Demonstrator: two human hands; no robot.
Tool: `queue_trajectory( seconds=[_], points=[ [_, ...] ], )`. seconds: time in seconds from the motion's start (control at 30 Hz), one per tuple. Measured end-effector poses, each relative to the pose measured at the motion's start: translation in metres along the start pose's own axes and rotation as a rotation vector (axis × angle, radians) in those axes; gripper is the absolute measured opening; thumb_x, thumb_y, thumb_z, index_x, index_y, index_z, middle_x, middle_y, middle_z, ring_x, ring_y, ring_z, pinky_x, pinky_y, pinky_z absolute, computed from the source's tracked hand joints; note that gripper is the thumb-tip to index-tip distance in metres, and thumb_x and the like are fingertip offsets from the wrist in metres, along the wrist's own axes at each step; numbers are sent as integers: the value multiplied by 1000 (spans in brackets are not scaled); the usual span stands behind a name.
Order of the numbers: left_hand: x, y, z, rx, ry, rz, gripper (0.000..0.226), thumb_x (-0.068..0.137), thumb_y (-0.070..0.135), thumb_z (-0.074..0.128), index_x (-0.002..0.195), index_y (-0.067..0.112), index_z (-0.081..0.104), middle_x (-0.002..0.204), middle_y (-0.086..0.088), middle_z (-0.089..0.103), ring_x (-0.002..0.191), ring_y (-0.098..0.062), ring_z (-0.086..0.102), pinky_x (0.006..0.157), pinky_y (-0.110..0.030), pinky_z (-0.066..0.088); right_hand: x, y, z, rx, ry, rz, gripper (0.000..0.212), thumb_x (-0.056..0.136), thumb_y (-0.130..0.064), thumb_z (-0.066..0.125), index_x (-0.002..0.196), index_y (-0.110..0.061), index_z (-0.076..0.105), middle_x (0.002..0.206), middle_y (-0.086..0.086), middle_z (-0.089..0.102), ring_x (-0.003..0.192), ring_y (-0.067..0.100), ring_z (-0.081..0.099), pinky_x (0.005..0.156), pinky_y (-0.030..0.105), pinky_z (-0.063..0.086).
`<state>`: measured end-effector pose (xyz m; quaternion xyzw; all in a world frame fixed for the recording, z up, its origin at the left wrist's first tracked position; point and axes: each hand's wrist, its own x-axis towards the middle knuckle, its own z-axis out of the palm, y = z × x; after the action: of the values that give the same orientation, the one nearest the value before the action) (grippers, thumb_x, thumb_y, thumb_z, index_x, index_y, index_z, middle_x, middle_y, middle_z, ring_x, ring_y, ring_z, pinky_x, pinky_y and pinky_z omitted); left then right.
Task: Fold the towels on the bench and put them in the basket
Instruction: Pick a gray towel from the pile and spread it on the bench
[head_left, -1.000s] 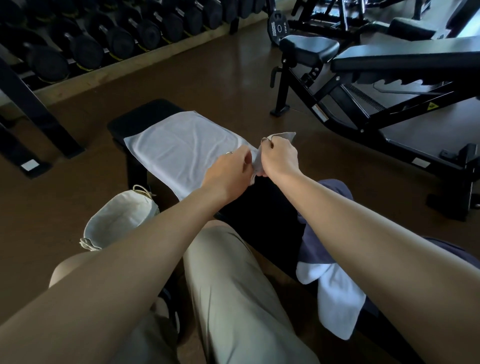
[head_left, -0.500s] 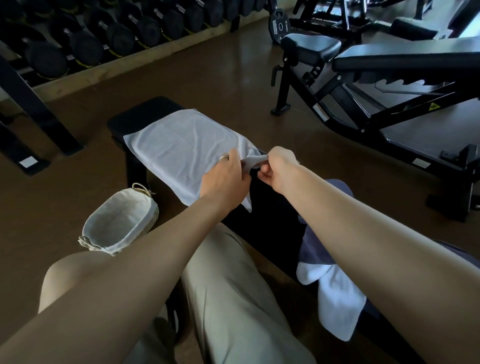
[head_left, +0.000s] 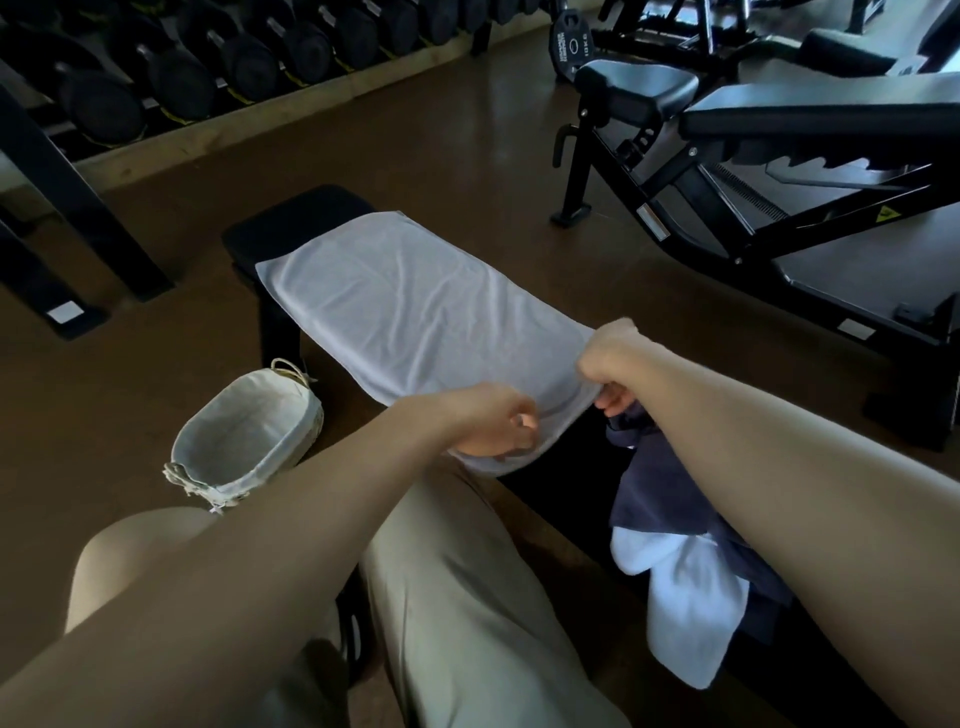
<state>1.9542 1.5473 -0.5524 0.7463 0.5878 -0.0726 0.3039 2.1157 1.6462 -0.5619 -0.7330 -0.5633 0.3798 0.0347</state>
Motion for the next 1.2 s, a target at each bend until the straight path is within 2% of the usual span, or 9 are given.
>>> queue_trajectory(
  seconds=[0.07,0.17,0.27,0.37,0.5,0.67,0.97,1.13,1.2],
  points=[
    [-1,-14,-3,-101,56,-49,26,103,32,48,119,21,65,112,0,68,101,-22,63,94,-36,51,-4,-13,-2,-349,174,-110,69,94,-14,63,149,6,27,130,26,59,111,39,65,89,42,55],
    [3,-53,-14,-258,227,-172,29,104,37,48,123,21,62,118,-3,67,104,-23,65,97,-40,52,-1,-45,5,-621,336,-343,70,96,-15,62,151,3,22,120,19,65,105,35,67,75,39,45],
    [7,-102,-20,-249,365,-313,41,103,38,48,143,25,48,138,-10,55,123,-28,54,104,-43,46,13,-70,27,-557,225,-559,52,102,-23,52,149,-12,33,118,15,60,101,35,63,71,42,49],
    [10,-138,-21,-181,358,-379,58,104,40,46,158,26,29,156,-17,36,141,-36,38,113,-47,36,36,-91,59,-630,94,-671,56,106,-40,40,159,-26,26,154,12,40,137,36,44,106,49,42],
    [28,-171,-26,-61,348,-474,64,105,52,35,162,33,14,169,-16,9,154,-35,13,123,-47,15,69,-120,97,-708,25,-729,59,107,-48,28,163,-33,15,168,8,20,154,30,19,122,48,21],
    [65,-217,-40,-24,382,-519,65,103,62,23,162,38,10,171,-11,-3,157,-30,-3,126,-48,2,120,-166,124,-740,44,-773,58,107,-54,20,162,-38,13,172,7,7,158,27,5,126,48,6],
    [109,-321,-78,7,550,-628,65,103,65,13,162,40,5,171,-4,-9,157,-31,-12,126,-53,-4,214,-271,162,-707,51,-853,59,105,-56,14,162,-41,7,172,8,-2,158,30,-4,125,55,1],
    [117,-351,-88,-55,645,-678,62,104,63,17,162,42,11,172,3,-1,157,-28,-9,127,-53,-3,238,-301,179,-701,69,-938,59,105,-58,11,161,-43,4,172,5,-5,158,29,-6,125,54,-2],
    [120,-357,-95,-124,721,-717,59,105,59,26,160,38,21,170,1,10,157,-28,0,127,-52,6,244,-310,180,-686,78,-958,58,105,-58,12,161,-44,9,172,4,0,158,28,-2,126,54,3]
  ],
)
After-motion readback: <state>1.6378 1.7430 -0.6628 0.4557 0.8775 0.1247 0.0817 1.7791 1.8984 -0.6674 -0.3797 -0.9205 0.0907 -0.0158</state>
